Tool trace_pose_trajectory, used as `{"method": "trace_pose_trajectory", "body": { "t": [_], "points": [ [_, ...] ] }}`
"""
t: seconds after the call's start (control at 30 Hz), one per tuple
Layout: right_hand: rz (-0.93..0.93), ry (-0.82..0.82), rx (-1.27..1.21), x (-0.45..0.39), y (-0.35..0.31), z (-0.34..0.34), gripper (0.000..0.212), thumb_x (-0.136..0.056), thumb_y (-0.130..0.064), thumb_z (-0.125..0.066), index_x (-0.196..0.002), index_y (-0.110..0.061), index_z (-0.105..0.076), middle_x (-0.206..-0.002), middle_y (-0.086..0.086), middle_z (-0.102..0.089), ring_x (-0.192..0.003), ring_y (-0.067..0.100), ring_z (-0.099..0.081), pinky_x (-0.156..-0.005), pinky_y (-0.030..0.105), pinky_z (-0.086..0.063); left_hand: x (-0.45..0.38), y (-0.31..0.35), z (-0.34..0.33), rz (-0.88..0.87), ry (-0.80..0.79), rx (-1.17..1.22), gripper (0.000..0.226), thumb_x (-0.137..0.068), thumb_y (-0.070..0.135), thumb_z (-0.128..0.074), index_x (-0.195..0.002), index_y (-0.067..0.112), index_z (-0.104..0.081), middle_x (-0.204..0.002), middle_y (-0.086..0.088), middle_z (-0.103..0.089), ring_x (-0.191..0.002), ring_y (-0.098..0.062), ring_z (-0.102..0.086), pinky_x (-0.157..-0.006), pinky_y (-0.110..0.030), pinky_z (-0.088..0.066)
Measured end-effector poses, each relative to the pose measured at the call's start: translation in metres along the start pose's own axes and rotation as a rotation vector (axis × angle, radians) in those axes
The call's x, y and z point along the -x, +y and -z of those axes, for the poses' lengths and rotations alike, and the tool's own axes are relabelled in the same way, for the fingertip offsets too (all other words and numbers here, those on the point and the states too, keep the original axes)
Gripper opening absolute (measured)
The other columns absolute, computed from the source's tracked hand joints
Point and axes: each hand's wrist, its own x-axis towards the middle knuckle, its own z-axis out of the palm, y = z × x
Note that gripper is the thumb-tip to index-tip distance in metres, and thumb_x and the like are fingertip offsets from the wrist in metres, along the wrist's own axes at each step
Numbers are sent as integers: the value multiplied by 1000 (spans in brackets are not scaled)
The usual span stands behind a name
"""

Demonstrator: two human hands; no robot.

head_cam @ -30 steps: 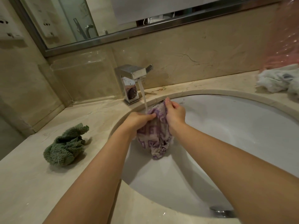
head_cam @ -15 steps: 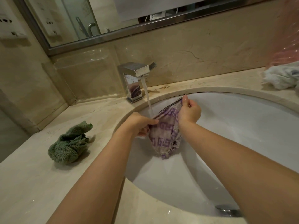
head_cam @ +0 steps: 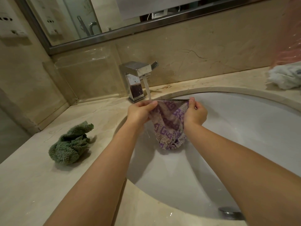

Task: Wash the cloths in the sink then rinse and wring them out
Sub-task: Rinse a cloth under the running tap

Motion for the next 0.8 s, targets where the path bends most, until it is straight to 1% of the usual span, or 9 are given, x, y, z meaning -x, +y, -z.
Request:
{"method": "trace_pose_trajectory", "body": {
  "t": [0.17, 0.27, 0.33, 0.5, 0.57, 0.63, 0.7, 0.77, 0.8],
  "points": [
    [-3, 2, 11, -1, -2, 2, 45, -101, -31, -48, -59, -18, -42, -58, -4, -38, -53, 9, -33, -44, 17, -29, -3, -2, 0, -33, -24, 1, 9, -91, 10, -63, -99, 6, -65, -83, -5, -68, -75, -15, -65, -73, -24, -58],
    [10, -24, 6, 1, -2, -1, 42, -101, -30, -49, -62, -16, -46, -59, -6, -40, -54, 7, -35, -47, 21, -28, -6, -3, 0, -56, 35, 8, 19, -93, 12, -62, -109, 3, -65, -84, -5, -67, -76, -15, -63, -78, -28, -56],
    [15, -52, -5, 5, -1, -4, 36, -101, -31, -49, -71, -11, -51, -60, -7, -42, -55, 5, -37, -51, 22, -29, -8, -3, 2, -76, 72, 14, 20, -94, 14, -61, -112, 6, -65, -89, -5, -67, -81, -15, -63, -80, -29, -55],
    [4, -51, -25, 6, 0, -6, 30, -100, -32, -49, -81, -10, -54, -62, -10, -42, -57, 4, -38, -56, 21, -28, -10, -4, 3, -80, 115, -92, 5, -94, 20, -62, -90, 20, -65, -105, -10, -69, -99, -27, -66, -90, -43, -55],
    [16, -52, -14, 4, -1, -4, 31, -101, -32, -48, -80, -10, -55, -63, -8, -43, -59, 6, -39, -56, 20, -27, -13, -6, 2, -85, 114, -149, 9, -94, 21, -61, -85, 22, -62, -105, -9, -69, -100, -28, -65, -91, -44, -53],
    [13, -59, -16, 5, -3, -2, 31, -101, -33, -48, -82, -10, -58, -64, -6, -47, -62, 8, -42, -57, 23, -30, -15, -8, 0, -84, 85, -188, 11, -96, 20, -58, -85, 19, -58, -96, -8, -66, -94, -27, -63, -88, -41, -52],
    [10, -69, -21, 6, -5, -3, 32, -100, -33, -48, -84, -9, -62, -67, -5, -50, -66, 11, -46, -58, 23, -32, -14, -9, -2, -42, 21, -226, 9, -96, 22, -57, -95, 13, -60, -89, -6, -65, -89, -25, -63, -85, -39, -52],
    [32, -77, -25, 8, -7, -5, 35, -100, -32, -49, -84, -6, -64, -67, -2, -52, -69, 14, -47, -60, 22, -32, -8, -6, -3, 47, -74, -248, 37, -88, 35, -68, -110, 6, -62, -94, -9, -71, -88, -24, -68, -86, -38, -56],
    [50, -85, -20, 9, -8, -6, 37, -100, -32, -50, -82, -3, -64, -67, 0, -53, -69, 14, -47, -58, 22, -31, -5, -6, -2, 98, -130, -282, 57, -76, 44, -77, -114, 5, -63, -98, -11, -72, -90, -25, -70, -86, -39, -56]
  ]
}}
